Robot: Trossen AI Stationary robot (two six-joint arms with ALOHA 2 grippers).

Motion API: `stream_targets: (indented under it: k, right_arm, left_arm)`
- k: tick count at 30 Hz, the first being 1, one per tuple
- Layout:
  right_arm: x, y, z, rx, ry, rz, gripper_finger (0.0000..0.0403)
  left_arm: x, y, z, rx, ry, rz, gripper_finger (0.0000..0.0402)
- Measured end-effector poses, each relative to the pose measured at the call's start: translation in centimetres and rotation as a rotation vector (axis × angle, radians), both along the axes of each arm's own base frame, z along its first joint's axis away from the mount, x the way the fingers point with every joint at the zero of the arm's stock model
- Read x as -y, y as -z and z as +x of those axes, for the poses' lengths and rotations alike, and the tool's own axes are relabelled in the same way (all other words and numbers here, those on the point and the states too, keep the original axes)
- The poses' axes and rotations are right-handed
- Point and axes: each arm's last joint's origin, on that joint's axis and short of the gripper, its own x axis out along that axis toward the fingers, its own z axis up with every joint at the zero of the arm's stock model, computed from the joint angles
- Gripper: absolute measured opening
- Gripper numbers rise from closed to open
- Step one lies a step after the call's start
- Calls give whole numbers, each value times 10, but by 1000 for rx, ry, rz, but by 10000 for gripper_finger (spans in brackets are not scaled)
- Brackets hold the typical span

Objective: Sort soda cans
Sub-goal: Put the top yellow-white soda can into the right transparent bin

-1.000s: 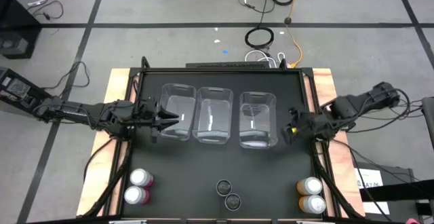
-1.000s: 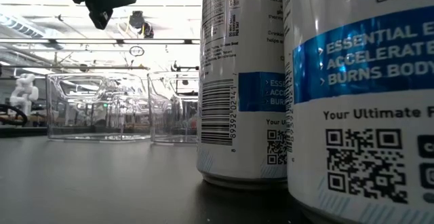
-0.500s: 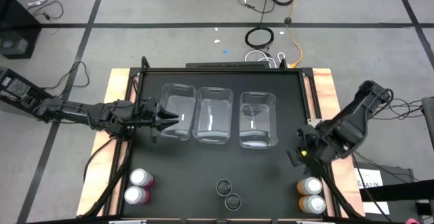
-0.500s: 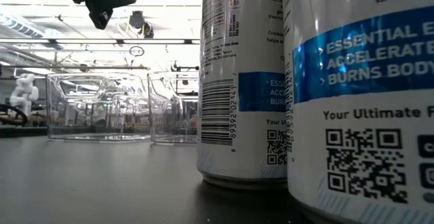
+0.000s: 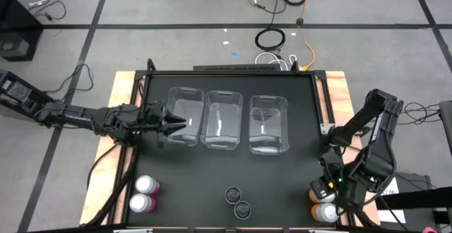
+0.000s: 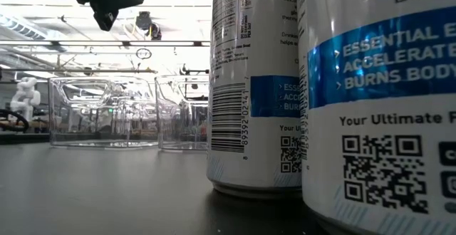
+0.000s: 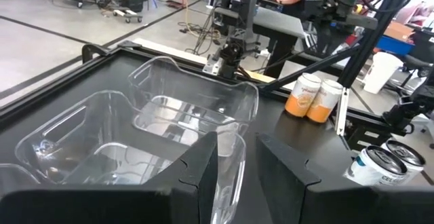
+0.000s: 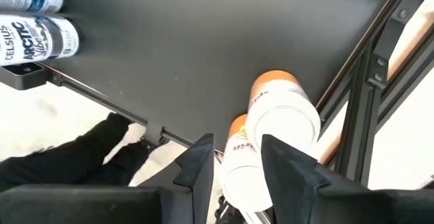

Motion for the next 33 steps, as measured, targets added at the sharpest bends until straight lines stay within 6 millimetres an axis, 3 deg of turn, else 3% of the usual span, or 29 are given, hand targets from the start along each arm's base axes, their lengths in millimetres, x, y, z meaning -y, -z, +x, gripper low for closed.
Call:
stream_targets:
  k: [7, 20, 25, 33]
  right_arm:
    - [1, 0, -1, -4, 8, -11, 151]
    - [-2, 9, -2, -75, -116, -13, 273]
    - [-3, 22, -11, -182, -50, -35, 294]
    - [-18, 61, -18, -167, -42, 17, 285]
  left_arm:
    - [-1, 0, 0, 0, -18, 6, 109]
    - [-1, 0, 0, 0, -20, -2, 109]
    - [-1, 0, 0, 1, -19, -4, 109]
    - [-1, 0, 0, 1, -20, -5, 109]
